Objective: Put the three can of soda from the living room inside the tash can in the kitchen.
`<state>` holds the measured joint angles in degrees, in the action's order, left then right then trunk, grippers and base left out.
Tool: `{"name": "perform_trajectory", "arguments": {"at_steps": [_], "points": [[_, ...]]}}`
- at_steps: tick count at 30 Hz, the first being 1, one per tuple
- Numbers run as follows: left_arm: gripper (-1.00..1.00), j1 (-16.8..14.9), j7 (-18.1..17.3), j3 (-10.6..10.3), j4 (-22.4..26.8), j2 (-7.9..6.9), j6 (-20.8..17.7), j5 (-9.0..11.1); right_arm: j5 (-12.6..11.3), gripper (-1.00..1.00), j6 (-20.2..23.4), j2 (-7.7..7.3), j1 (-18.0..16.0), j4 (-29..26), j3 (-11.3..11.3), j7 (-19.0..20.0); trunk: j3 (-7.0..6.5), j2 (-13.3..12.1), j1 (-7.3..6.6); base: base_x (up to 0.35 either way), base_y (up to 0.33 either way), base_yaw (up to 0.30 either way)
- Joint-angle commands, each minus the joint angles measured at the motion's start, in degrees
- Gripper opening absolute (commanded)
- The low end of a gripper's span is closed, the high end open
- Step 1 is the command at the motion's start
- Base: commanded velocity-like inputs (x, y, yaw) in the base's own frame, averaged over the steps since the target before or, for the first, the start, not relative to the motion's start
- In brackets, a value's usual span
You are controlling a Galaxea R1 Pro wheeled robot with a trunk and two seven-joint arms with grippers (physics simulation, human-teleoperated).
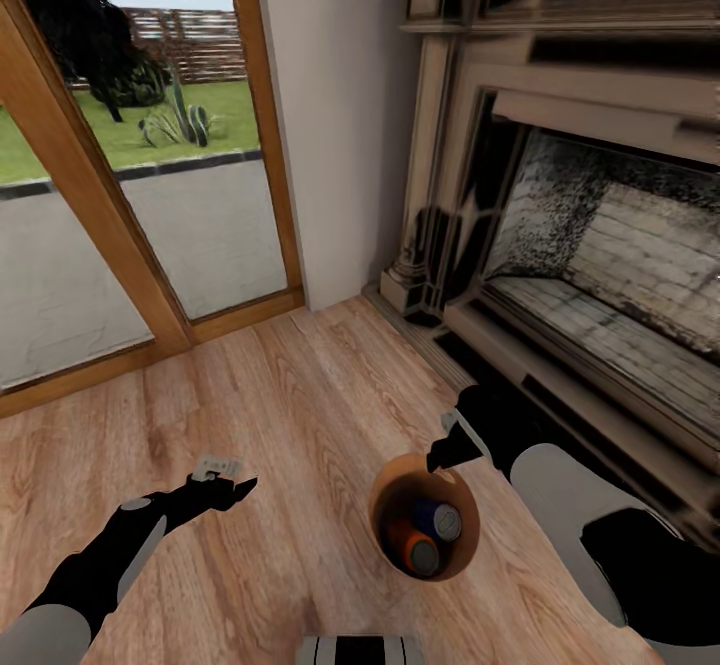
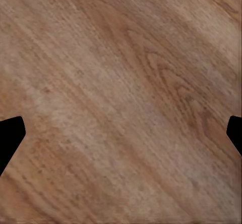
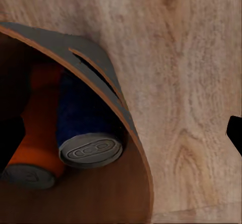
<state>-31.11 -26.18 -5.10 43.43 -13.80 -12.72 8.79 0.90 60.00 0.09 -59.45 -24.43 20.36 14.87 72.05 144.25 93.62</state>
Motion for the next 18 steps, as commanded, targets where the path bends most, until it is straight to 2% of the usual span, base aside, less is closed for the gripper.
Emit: {"name": "perform_trajectory", "arguments": {"at_steps": [1,13,18], "points": [[1.0,0.0,0.0,0.0,-0.02,0.0,0.01,0.0,0.0,1.0,0.0,0.0,0.01,-0.11,0.01,0.0,0.0,0.0,0.0,-0.274,0.0,0.0],[1.0,0.0,-0.01,0.0,-0.09,0.0,0.07,0.0,0.31,1.0,-0.14,0.0,0.41,-0.44,0.12,-0.02,0.0,0.0,0.0,-0.312,0.0,0.0],[1.0,0.0,0.0,0.01,-0.1,0.0,0.07,0.0,0.47,1.0,-0.21,-0.15,0.69,-0.44,0.05,-0.02,0.0,0.0,0.0,-0.145,0.0,0.0]]}}
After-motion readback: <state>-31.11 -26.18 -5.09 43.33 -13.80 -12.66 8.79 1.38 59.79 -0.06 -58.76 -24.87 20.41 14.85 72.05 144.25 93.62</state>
